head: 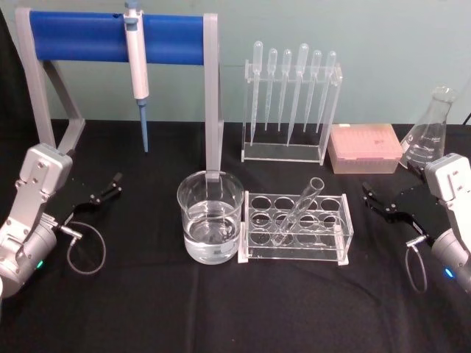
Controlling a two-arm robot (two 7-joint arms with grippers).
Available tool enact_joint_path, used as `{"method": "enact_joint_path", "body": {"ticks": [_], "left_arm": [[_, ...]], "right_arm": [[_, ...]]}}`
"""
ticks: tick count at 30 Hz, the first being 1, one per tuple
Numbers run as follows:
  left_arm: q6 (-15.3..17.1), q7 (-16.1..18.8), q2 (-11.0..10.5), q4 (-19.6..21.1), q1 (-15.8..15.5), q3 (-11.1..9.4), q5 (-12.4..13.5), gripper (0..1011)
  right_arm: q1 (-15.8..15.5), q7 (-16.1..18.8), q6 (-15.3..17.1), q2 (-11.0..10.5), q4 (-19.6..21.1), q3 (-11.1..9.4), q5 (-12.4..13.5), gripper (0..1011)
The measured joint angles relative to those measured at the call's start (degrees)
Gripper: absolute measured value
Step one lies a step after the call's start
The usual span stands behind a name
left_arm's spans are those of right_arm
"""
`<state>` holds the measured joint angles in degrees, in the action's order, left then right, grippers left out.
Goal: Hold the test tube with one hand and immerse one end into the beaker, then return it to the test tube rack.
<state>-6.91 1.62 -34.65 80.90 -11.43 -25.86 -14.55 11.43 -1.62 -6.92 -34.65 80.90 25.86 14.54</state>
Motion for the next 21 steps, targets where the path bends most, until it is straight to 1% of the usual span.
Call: {"method": "enact_joint_path", "body": {"ticks": [21], "left_arm": [[0.0, 0.0, 0.0, 0.0, 0.0, 0.0, 0.0, 1000]], "right_arm": [[0.0, 0.0, 0.0, 0.0, 0.0, 0.0, 0.0, 1002]]}}
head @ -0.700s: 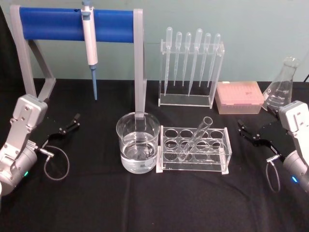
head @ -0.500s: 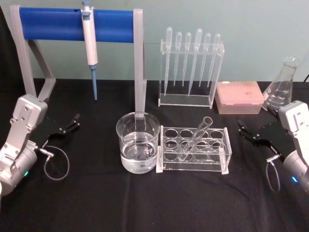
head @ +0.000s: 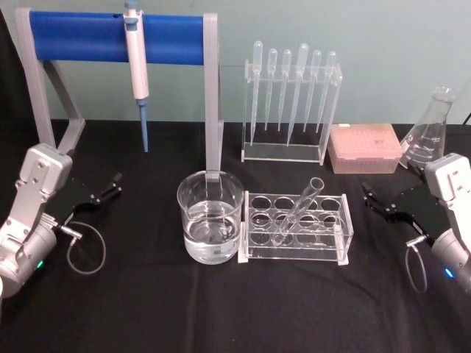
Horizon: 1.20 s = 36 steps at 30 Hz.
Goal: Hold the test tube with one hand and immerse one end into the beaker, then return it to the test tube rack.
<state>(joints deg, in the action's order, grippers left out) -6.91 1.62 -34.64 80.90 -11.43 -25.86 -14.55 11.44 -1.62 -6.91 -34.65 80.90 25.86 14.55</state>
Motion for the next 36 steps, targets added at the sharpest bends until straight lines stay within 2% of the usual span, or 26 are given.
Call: {"method": "enact_joint_path", "body": {"ticks": [16, 19, 22, 25, 26, 29, 32, 35, 36], "left_arm": [[0.0, 0.0, 0.0, 0.0, 0.0, 0.0, 0.0, 1000], [0.0, 0.0, 0.0, 0.0, 0.0, 0.0, 0.0, 1000], [0.0, 0.0, 0.0, 0.0, 0.0, 0.0, 0.0, 1000], [0.0, 0.0, 0.0, 0.0, 0.0, 0.0, 0.0, 1000], [0.0, 0.0, 0.0, 0.0, 0.0, 0.0, 0.0, 1000], [0.0, 0.0, 0.0, 0.0, 0.0, 0.0, 0.0, 1000], [0.0, 0.0, 0.0, 0.0, 0.0, 0.0, 0.0, 1000], [0.0, 0.0, 0.0, 0.0, 0.0, 0.0, 0.0, 1000], [0.0, 0.0, 0.0, 0.0, 0.0, 0.0, 0.0, 1000]], "right_arm": [[0.0, 0.1, 0.0, 0.0, 0.0, 0.0, 0.0, 1000], [-0.3, 0.9, -0.4, -0.2, 0.8, -0.7, 0.4, 1002], [-1.2, 2.3, -1.0, -1.0, 3.3, -2.1, 1.5, 1002], [-3.2, 4.0, -1.5, -2.5, 7.3, -4.2, 3.3, 1002], [-3.2, 4.0, -1.5, -2.5, 7.3, -4.2, 3.3, 1000], [-5.2, 5.9, -1.9, -3.7, 10.7, -5.9, 5.7, 1002], [-7.4, 9.0, -2.3, -4.9, 13.4, -7.4, 8.7, 1002], [-9.8, 14.3, -2.6, -6.3, 15.6, -8.4, 13.3, 1002], [-10.3, 15.4, -2.6, -6.6, 15.9, -8.6, 14.0, 1002]]}}
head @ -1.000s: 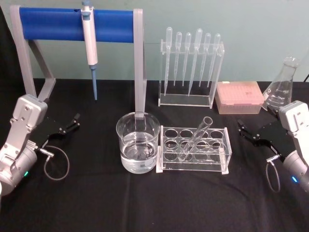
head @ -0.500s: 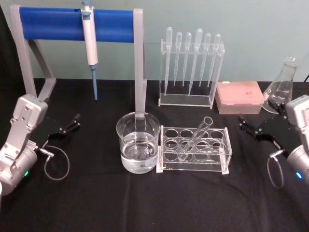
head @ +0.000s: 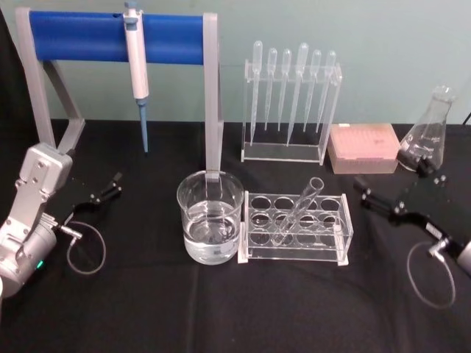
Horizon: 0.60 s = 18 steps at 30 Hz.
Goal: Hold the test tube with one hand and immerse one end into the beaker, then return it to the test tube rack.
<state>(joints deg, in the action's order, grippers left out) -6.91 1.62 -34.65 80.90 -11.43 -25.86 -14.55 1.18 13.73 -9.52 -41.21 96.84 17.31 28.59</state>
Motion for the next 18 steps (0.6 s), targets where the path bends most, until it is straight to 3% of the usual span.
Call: {"method": "enact_joint_path", "body": {"ticks": [6, 18], "left_arm": [[0.0, 0.0, 0.0, 0.0, 0.0, 0.0, 0.0, 1000], [0.0, 0.0, 0.0, 0.0, 0.0, 0.0, 0.0, 1000]], "right_arm": [[-2.4, 5.7, 1.0, -1.3, 1.7, -0.7, 3.9, 1002], [-2.7, 10.8, 4.1, -0.5, 3.1, 0.2, 5.0, 1002]]}}
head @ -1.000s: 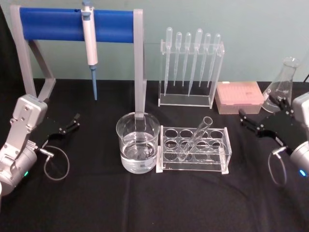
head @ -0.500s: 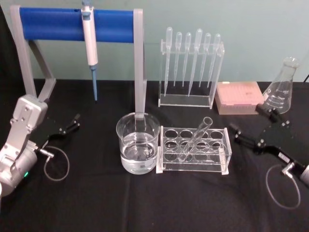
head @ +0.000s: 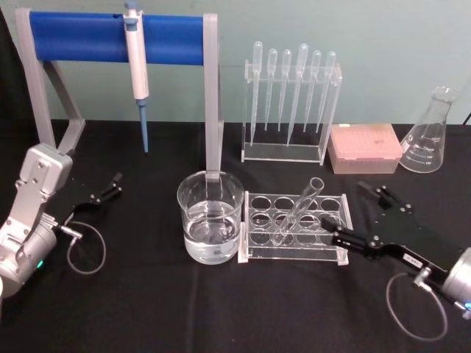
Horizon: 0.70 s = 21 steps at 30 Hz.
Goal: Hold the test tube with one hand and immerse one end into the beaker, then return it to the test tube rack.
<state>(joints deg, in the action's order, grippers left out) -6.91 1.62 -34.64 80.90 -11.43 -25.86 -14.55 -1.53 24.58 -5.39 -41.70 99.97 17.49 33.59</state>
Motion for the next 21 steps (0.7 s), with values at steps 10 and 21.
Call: {"method": "enact_joint_path", "body": {"ticks": [10, 21], "left_arm": [[0.0, 0.0, 0.0, 0.0, 0.0, 0.0, 0.0, 1000], [0.0, 0.0, 0.0, 0.0, 0.0, 0.0, 0.0, 1000]], "right_arm": [[3.3, 3.1, 2.8, 3.5, -0.2, 2.0, -0.6, 1000], [5.5, 3.1, 4.7, 6.7, -2.0, 2.7, -2.7, 1002]]}}
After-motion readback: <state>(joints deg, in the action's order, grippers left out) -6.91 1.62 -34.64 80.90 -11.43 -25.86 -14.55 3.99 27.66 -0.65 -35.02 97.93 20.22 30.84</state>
